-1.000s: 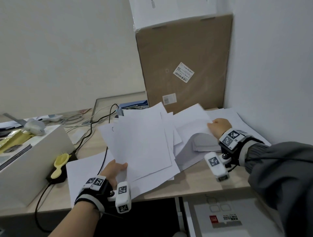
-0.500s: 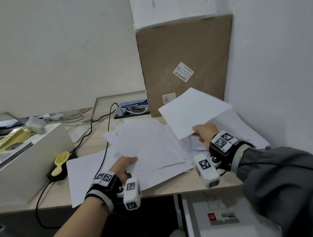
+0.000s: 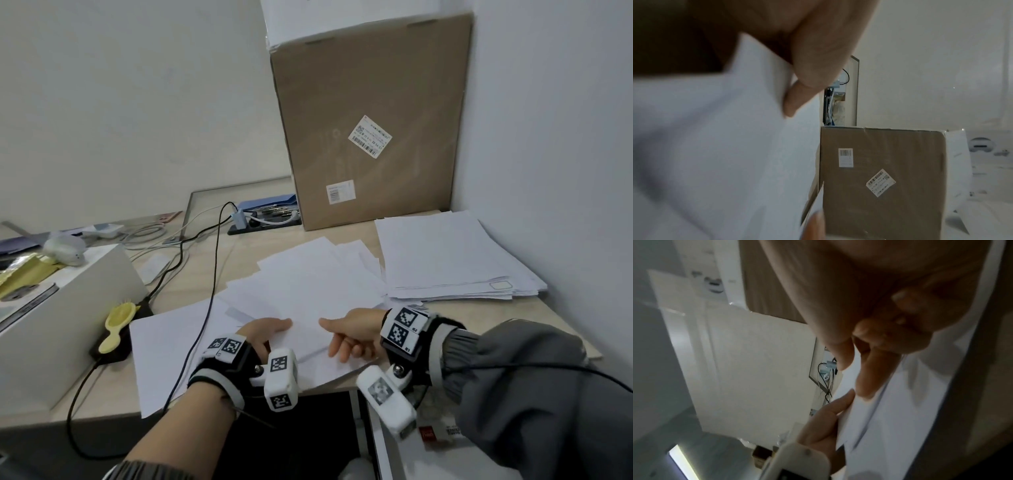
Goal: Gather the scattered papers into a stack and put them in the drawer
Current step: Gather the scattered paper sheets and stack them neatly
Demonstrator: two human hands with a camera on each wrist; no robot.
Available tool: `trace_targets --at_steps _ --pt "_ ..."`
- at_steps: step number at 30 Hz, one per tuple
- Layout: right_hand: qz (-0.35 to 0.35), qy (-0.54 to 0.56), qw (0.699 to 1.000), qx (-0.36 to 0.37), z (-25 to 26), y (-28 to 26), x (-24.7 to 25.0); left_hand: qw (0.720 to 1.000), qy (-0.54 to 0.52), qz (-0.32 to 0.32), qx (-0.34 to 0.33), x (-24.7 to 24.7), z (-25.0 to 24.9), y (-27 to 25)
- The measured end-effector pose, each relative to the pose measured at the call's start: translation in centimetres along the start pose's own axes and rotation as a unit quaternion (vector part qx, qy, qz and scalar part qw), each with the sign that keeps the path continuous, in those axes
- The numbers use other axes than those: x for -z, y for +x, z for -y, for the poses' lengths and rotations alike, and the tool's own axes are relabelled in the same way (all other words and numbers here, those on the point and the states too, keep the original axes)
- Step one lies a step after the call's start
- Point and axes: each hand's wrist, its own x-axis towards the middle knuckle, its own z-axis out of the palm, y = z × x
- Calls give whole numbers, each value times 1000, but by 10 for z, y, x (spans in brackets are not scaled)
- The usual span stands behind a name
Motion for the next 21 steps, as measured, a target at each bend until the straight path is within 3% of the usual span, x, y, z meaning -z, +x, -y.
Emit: trace_targets --at_steps 3,6,9,11,14,17,19,21 --pt "-42 -43 998 13 -3 -4 16 998 52 -47 6 8 -1 14" --pt "-173 -19 982 70 -11 -2 44 988 54 -119 -87 19 4 24" --pt "-328 7 931 161 -15 2 74 982 -44 -120 -142 28 8 21" --pt "-364 21 915 173 -10 1 88 975 -80 -96 -183 31 4 10" --pt "-341 81 918 188 13 -12 109 962 -99 -52 -247 34 -11 -14" --pt "-216 154 934 238 43 -25 123 951 -93 -39 -291 39 -29 -28" --pt "-160 209 924 277 64 -35 127 944 -89 -34 -315 41 -46 -36" --pt "-165 253 902 309 83 -39 131 935 -94 -25 -340 42 -68 -43"
